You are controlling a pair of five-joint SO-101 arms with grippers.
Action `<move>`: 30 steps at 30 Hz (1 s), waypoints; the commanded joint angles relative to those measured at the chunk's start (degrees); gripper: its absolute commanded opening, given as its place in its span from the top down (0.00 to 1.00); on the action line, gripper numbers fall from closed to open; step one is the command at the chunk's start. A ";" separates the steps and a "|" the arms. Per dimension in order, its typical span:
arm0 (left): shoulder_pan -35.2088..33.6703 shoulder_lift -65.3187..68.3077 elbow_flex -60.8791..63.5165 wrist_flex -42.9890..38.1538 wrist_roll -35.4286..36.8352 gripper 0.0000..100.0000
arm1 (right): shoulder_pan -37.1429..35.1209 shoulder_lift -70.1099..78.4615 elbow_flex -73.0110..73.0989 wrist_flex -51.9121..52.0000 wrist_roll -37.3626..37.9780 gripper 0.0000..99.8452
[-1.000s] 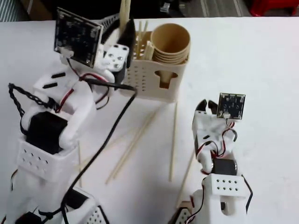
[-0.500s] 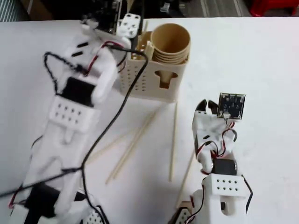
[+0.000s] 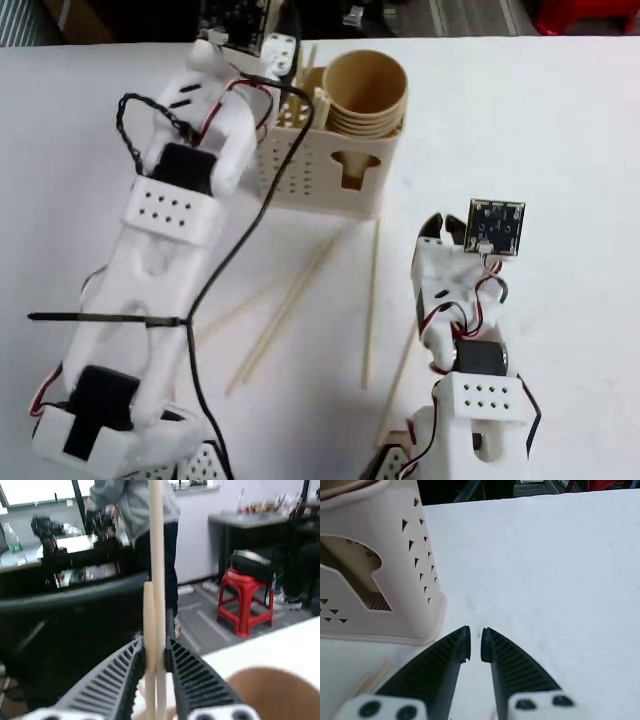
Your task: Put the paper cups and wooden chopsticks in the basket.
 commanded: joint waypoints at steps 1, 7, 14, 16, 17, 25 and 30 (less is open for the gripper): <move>-2.07 -4.44 -0.53 5.27 0.00 0.80 | 0.13 -1.36 -0.79 -1.10 0.62 0.94; -3.47 -10.51 -0.53 13.80 -0.44 0.80 | 0.22 -1.19 -0.79 -1.10 0.62 0.94; -4.62 -20.97 -0.53 28.92 -0.44 0.80 | 0.31 -1.10 -0.79 -1.10 0.62 0.94; -4.62 -24.13 -0.44 32.88 -0.44 0.80 | 0.31 -1.10 -0.70 -1.10 0.62 0.94; -4.62 -25.54 -0.44 34.73 -0.44 0.80 | 0.31 -1.10 -0.70 -1.10 0.62 0.94; -4.62 -40.48 15.30 37.10 -0.44 0.81 | 0.31 -1.10 -0.62 -1.10 0.62 0.94; -6.20 -52.18 27.96 33.58 -0.44 0.90 | 0.13 -1.10 -0.53 -1.10 0.62 0.94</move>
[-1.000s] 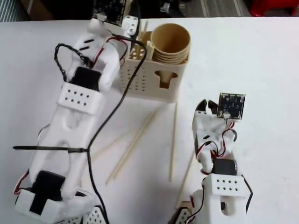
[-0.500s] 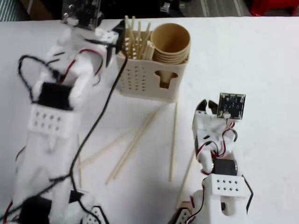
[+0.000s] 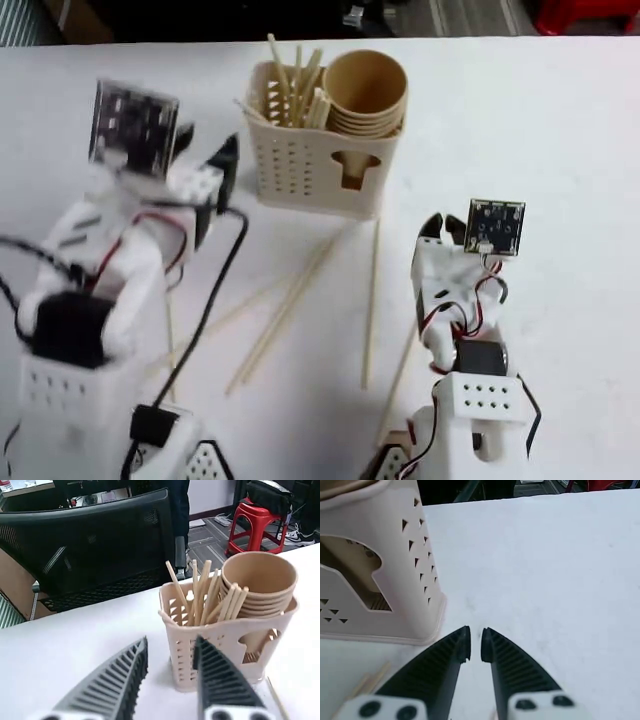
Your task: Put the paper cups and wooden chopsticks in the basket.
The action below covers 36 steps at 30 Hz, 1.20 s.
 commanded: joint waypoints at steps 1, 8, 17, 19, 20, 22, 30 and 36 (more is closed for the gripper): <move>-2.51 -8.66 7.56 -2.99 -0.44 0.92 | 0.13 -1.10 -0.53 -1.10 0.62 0.94; -9.19 -19.65 23.30 -5.27 0.00 0.93 | 0.04 -1.10 -0.53 -0.84 0.62 0.94; -17.19 -29.85 42.55 -10.02 0.09 0.93 | 0.04 -1.54 -0.97 -0.66 0.62 0.94; -18.59 -32.66 47.30 -12.04 1.05 0.93 | 0.04 -1.54 -2.20 0.31 0.62 0.94; -19.38 -34.15 49.41 -12.92 2.46 0.93 | 0.04 -1.54 -3.25 2.07 0.62 0.94; -21.41 -37.23 53.36 -13.63 5.54 0.93 | 0.04 -1.45 -6.59 6.99 0.62 0.94; -26.07 -50.07 63.47 -13.80 6.86 0.93 | -8.84 -1.01 -21.89 27.38 0.62 0.94; -26.15 -49.54 64.18 -14.95 6.86 0.93 | -21.58 -0.92 -23.03 33.54 0.35 0.94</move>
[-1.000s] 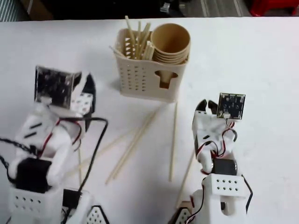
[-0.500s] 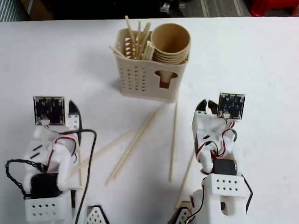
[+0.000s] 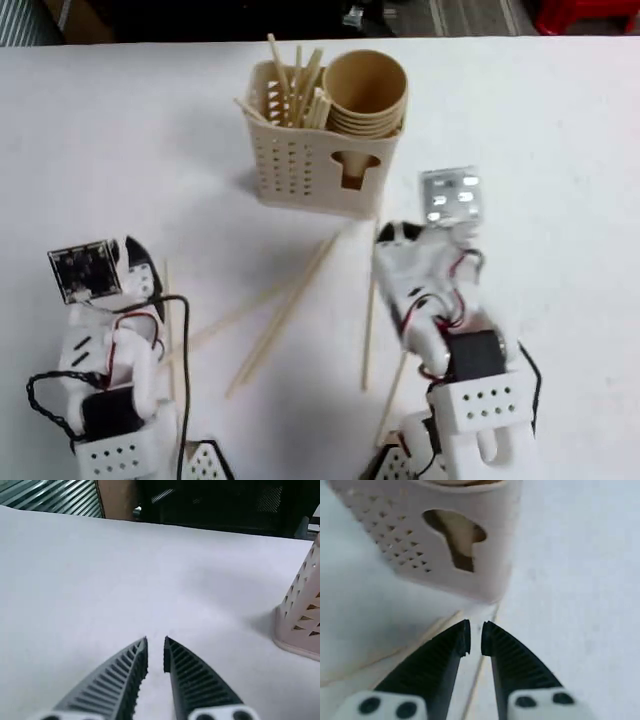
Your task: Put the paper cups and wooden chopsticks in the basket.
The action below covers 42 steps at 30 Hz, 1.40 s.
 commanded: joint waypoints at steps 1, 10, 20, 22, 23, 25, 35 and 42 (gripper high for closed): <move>-0.57 -1.01 -0.35 -1.32 0.53 0.93 | -6.02 -0.92 -2.81 2.68 0.26 0.94; -0.57 -1.01 0.09 -1.41 0.44 0.93 | -16.57 8.04 -5.63 7.25 -4.13 0.94; -0.57 -1.01 0.18 -1.41 -2.64 0.93 | -24.31 37.93 -22.24 13.93 -22.77 0.92; -0.57 -1.01 0.18 -1.41 -2.64 0.93 | -24.31 42.77 -24.00 13.85 -23.03 0.87; -0.57 -1.01 0.18 -1.41 -2.64 0.93 | -24.31 45.14 -25.05 13.85 -23.12 0.85; -0.57 -1.01 0.18 -1.41 -2.64 0.93 | -24.31 49.54 -27.52 13.85 -23.12 0.83; -0.57 -1.01 0.18 -1.32 -2.64 0.93 | -23.96 68.44 -39.65 13.85 -25.49 0.84; -0.57 -1.01 0.26 -1.32 -2.64 0.93 | -23.87 77.58 -45.01 13.76 -25.49 0.84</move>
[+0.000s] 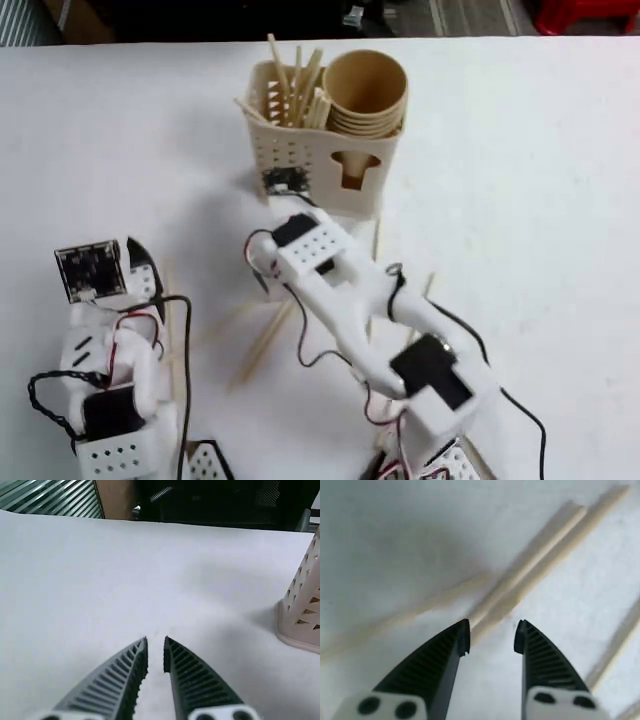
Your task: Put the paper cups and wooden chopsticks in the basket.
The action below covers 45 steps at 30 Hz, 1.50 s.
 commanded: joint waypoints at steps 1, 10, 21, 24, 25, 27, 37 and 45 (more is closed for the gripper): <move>-0.57 -0.66 -0.35 -1.32 -0.62 0.93 | 0.04 2.77 -4.13 0.13 -0.53 0.84; -0.57 -0.66 -0.35 -1.23 -0.62 0.93 | 3.21 12.62 -8.44 0.13 -0.53 0.88; -0.57 -0.66 -0.35 -1.32 -0.62 0.93 | 4.35 13.14 -8.44 4.09 0.00 0.98; -0.57 -0.66 -0.35 -1.32 -0.62 0.93 | 4.35 11.47 -8.18 5.85 0.09 0.98; -0.57 -0.66 -0.35 -1.32 -0.62 0.93 | 4.35 10.42 -8.18 6.73 0.09 0.98; -0.57 -0.66 -0.35 -1.32 -0.62 0.93 | 4.26 7.69 -8.18 8.57 0.09 0.98; -0.57 -0.66 -0.35 -1.32 -0.62 0.93 | 4.00 -5.05 -8.09 16.40 1.05 0.98; -0.57 -0.66 -0.35 -1.32 -0.62 0.93 | 3.03 -12.70 -8.26 21.05 6.95 0.98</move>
